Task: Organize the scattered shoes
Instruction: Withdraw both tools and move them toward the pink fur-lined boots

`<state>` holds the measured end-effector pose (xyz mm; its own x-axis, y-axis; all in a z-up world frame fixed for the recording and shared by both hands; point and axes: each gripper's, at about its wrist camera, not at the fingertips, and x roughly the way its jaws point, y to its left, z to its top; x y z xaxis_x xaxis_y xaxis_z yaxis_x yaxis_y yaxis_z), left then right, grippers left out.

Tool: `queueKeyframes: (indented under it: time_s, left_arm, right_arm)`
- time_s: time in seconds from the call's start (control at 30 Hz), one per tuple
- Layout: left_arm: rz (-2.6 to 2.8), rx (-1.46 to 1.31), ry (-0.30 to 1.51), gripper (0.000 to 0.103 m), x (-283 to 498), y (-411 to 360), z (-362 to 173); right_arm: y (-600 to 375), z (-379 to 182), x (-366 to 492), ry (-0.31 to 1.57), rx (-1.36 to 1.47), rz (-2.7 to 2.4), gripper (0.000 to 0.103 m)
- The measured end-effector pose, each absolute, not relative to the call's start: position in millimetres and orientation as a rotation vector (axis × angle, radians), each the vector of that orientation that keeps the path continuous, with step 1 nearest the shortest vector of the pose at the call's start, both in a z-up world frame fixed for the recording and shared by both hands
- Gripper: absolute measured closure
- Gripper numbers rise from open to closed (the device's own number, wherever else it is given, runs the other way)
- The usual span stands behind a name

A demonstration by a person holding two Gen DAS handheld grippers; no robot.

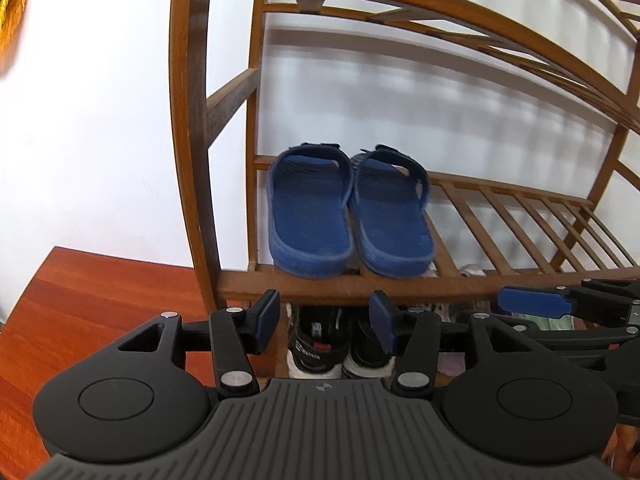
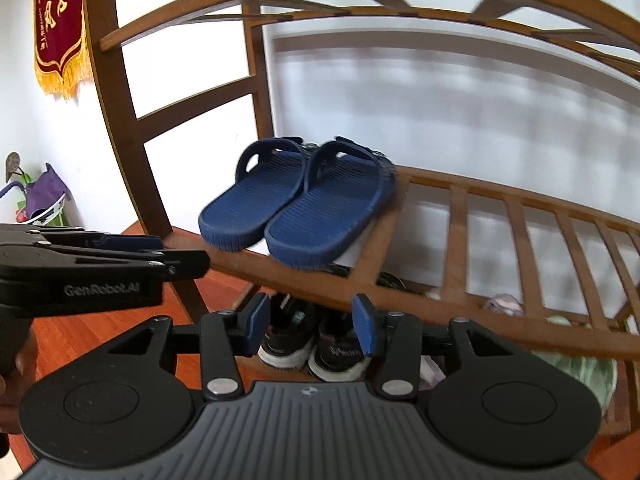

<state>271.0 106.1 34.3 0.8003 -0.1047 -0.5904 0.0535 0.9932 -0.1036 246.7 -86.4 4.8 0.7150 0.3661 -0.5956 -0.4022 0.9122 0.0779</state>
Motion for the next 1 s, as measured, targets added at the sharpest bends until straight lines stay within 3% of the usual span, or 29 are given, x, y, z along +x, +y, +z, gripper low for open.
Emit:
queueKeyframes:
  time_s: [0.67,1.0]
  left_arm:
    - [-0.198,-0.077,0.729,0.029,208.7,33.5,-0.4]
    - [-0.319,-0.072,0.775,0.025,171.8,-21.6,-27.2]
  right_arm:
    - [-173.4,-19.9,149.0,0.714,0.001,0.293,0.034]
    - [-235.0,-40.9,96.0,0.742,0.040,0.195,0.020]
